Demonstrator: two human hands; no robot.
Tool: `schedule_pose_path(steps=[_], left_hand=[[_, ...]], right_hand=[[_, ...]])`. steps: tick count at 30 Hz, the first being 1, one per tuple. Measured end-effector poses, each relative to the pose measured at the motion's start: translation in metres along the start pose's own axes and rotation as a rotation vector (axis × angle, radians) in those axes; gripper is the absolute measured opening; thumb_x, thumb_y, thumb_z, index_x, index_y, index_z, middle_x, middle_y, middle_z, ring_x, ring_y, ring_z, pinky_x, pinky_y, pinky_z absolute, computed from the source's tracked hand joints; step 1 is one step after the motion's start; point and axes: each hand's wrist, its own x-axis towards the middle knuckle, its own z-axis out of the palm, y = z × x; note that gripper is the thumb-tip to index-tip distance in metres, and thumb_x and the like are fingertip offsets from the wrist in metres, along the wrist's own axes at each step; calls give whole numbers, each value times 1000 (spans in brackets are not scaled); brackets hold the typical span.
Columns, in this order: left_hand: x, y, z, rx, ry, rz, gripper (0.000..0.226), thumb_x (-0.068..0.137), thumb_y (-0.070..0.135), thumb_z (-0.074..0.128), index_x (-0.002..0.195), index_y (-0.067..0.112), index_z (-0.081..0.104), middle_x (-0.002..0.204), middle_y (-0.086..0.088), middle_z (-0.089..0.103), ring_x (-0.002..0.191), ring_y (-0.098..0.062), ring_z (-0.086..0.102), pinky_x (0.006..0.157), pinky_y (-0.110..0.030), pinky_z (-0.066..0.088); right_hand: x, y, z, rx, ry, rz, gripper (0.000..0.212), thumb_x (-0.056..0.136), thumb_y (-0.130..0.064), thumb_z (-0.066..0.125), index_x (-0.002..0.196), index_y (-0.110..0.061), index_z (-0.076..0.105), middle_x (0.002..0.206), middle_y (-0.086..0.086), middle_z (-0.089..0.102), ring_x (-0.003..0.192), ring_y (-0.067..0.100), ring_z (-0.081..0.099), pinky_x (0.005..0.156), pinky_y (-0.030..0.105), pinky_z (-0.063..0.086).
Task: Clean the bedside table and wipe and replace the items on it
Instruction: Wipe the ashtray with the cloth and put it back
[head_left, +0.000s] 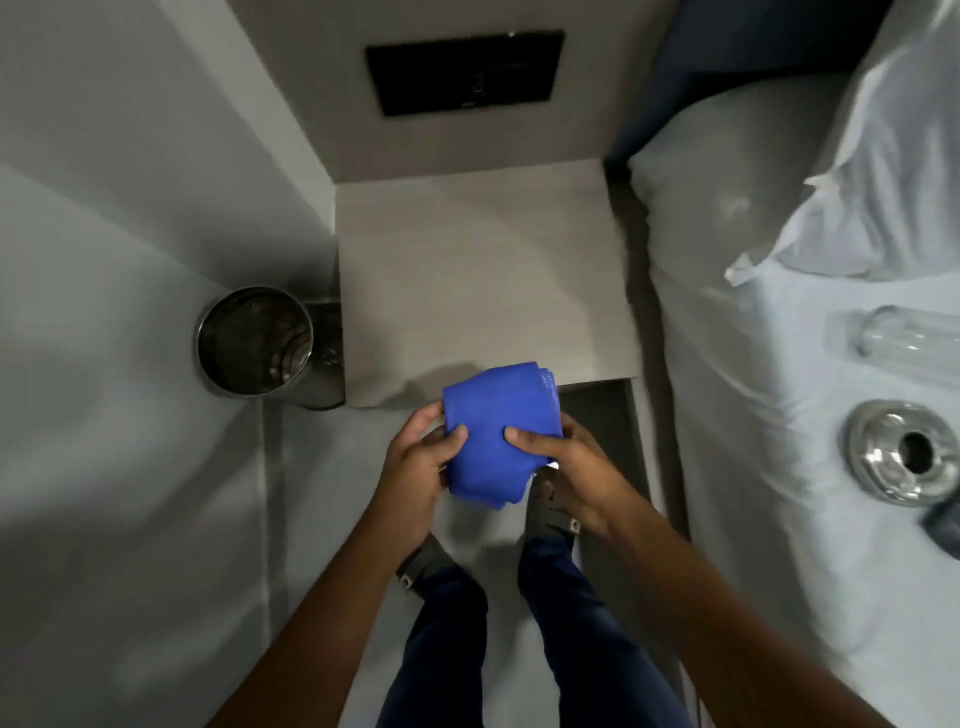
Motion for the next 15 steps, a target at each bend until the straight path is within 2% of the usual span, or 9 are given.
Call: schedule_pose_path(steps=[2, 5, 7, 10, 13, 15], left_hand=[[2, 8, 28, -16, -89, -9, 37, 93, 4, 58, 129, 11, 57, 120, -12, 71, 106, -26, 71, 75, -32, 61], [8, 18, 64, 29, -170, -9, 37, 93, 5, 57, 129, 11, 56, 122, -13, 70, 105, -23, 71, 76, -30, 59], [12, 21, 92, 130, -200, 9, 36, 93, 7, 59, 129, 13, 57, 122, -12, 70, 108, -24, 70, 81, -33, 57], [14, 19, 136, 234, -252, 32, 33, 93, 9, 61, 126, 13, 59, 120, -10, 72, 110, -26, 69, 92, -40, 55], [14, 12, 176, 304, -309, 51, 25, 93, 10, 62, 115, 21, 64, 115, -6, 74, 107, -22, 71, 86, -33, 56], [12, 5, 206, 359, -338, 77, 22, 92, 9, 63, 108, 25, 66, 113, -5, 74, 104, -20, 71, 84, -30, 57]], right_hand=[[-15, -17, -19, 84, 33, -17, 73, 65, -16, 87, 128, -11, 50, 128, 12, 64, 111, 29, 66, 98, 53, 50], [-33, -38, -41, 55, -23, -98, 57, 71, -15, 83, 123, -11, 62, 123, 12, 68, 114, 31, 64, 98, 48, 49], [-50, -54, -58, 13, 91, -183, 47, 69, -14, 84, 113, -11, 68, 113, 12, 73, 107, 33, 67, 92, 47, 54], [-73, -69, -84, 17, 258, -269, 51, 64, -15, 87, 111, -13, 68, 106, 10, 75, 96, 31, 72, 80, 45, 59], [-93, -78, -106, 35, 339, -325, 43, 73, -4, 76, 113, -16, 65, 103, 7, 76, 92, 27, 73, 67, 32, 59], [-107, -84, -121, -4, 405, -361, 43, 78, -2, 69, 117, -19, 60, 104, 6, 74, 91, 23, 73, 68, 32, 58]])
